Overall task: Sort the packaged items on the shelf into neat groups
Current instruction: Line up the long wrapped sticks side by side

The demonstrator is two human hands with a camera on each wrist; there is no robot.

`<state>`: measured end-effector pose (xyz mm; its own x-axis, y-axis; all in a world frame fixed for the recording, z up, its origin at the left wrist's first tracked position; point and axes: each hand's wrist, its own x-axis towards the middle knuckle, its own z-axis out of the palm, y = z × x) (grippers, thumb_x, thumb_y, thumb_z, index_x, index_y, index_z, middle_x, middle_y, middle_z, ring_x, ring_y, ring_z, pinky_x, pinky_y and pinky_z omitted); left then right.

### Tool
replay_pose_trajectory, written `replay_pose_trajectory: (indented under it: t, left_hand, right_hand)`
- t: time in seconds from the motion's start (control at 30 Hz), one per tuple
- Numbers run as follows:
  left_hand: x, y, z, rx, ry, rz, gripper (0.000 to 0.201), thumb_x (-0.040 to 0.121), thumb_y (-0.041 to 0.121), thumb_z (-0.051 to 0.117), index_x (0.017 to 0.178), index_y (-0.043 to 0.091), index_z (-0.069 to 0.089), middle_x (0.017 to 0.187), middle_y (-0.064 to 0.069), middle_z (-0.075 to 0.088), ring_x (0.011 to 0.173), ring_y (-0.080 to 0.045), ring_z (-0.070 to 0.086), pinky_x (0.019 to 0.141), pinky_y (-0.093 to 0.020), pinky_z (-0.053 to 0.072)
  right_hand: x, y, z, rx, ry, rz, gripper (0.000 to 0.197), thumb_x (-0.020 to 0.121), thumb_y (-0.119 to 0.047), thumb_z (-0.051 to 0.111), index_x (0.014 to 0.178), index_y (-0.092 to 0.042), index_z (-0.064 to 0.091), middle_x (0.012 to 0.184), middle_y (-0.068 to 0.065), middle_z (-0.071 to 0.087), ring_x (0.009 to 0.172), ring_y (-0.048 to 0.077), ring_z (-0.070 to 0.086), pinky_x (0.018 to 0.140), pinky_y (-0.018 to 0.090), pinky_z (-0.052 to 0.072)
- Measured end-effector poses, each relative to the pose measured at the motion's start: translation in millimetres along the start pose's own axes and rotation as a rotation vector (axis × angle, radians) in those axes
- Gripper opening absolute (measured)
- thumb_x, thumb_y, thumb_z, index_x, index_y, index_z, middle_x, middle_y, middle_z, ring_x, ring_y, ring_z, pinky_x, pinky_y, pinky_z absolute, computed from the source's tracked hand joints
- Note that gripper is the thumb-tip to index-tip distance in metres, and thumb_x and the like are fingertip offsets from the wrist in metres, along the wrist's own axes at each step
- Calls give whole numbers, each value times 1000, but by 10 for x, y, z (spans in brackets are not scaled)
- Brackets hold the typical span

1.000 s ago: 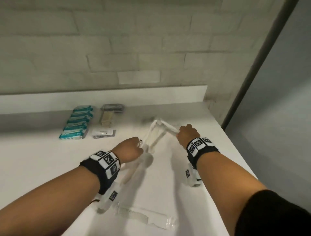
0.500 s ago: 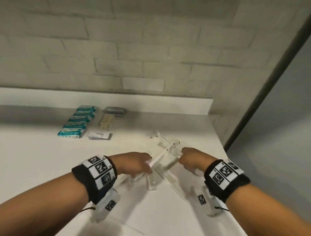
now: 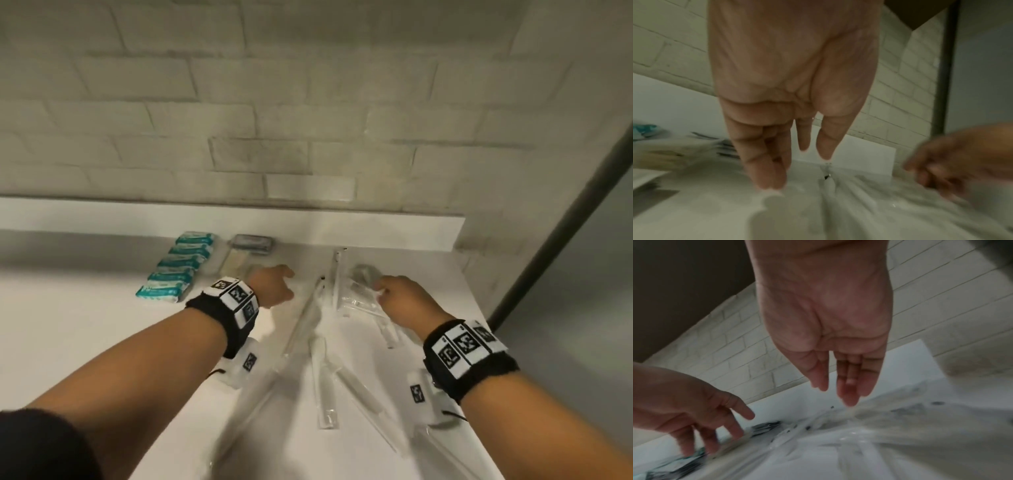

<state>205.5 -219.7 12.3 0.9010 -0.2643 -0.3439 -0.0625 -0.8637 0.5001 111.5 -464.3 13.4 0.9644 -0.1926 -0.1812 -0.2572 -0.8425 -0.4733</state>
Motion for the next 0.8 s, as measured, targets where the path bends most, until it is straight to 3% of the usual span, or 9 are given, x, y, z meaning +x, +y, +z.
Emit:
replay_pose_trajectory:
  t: [0.07, 0.13, 0.2, 0.3, 0.37, 0.47, 0.63, 0.73, 0.8]
  left_hand:
    - [-153, -110, 46, 90, -59, 26, 46, 82, 25, 62, 127, 24, 52, 109, -8, 68, 76, -22, 65, 69, -31, 56]
    - [-324, -122, 114, 249, -112, 117, 48, 83, 30, 63, 129, 31, 50, 120, 2, 61, 94, -17, 64, 80, -25, 50]
    - [-450, -79, 208, 382, -187, 242, 54, 82, 30, 64, 134, 37, 48, 125, 3, 49, 110, -19, 58, 91, -27, 46]
    - [-455, -69, 337, 499, -241, 315, 55, 80, 34, 65, 133, 38, 49, 125, -1, 44, 112, -24, 56, 97, -36, 47]
    - [-394, -91, 373, 489, -205, 292, 50, 81, 34, 64, 129, 33, 52, 122, -3, 44, 110, -27, 57, 96, -37, 48]
    - [-287, -112, 355, 442, -158, 239, 45, 83, 28, 63, 127, 27, 53, 118, -4, 43, 106, -27, 58, 88, -29, 47]
    - [-47, -126, 276, 433, -59, 239, 36, 90, 18, 51, 126, 15, 53, 129, -7, 49, 91, -18, 51, 89, -29, 44]
    - [17, -77, 240, 444, -56, 253, 40, 93, 15, 48, 132, 11, 50, 132, -14, 50, 118, -27, 46, 101, -33, 40]
    - [81, -103, 263, 456, -52, 274, 39, 93, 21, 49, 132, 18, 52, 135, -12, 49, 130, -28, 40, 105, -35, 37]
  right_hand:
    - [51, -210, 70, -29, -35, -66, 39, 93, -10, 46, 129, -13, 59, 134, 11, 57, 117, 28, 56, 94, 30, 46]
    - [141, -418, 192, -57, -57, -105, 38, 94, -16, 47, 130, -10, 57, 134, 12, 57, 121, 30, 54, 100, 32, 43]
    - [279, -573, 346, -72, -108, -78, 42, 91, -34, 54, 126, -10, 59, 128, 11, 61, 115, 29, 58, 96, 32, 45]
    - [552, -670, 539, -146, -126, 31, 56, 77, -51, 66, 117, -12, 61, 115, 7, 67, 102, 28, 65, 82, 31, 52]
    - [658, -656, 576, -99, -93, 157, 60, 75, -37, 73, 123, -9, 51, 119, 9, 64, 104, 28, 64, 77, 30, 50]
    - [699, -606, 562, 67, -17, 219, 59, 87, -10, 56, 139, 1, 30, 130, 19, 56, 117, 34, 57, 90, 35, 47]
    - [547, -639, 391, -1, 184, 53, 48, 85, -6, 49, 133, -11, 44, 122, 15, 54, 107, 36, 60, 85, 36, 50]
    - [332, -751, 468, -328, 93, -155, 42, 86, -18, 54, 128, -12, 54, 124, 14, 48, 105, 35, 59, 88, 38, 51]
    - [271, -780, 576, -351, -37, -196, 51, 82, -38, 63, 126, -13, 57, 125, 12, 47, 109, 34, 55, 94, 41, 48]
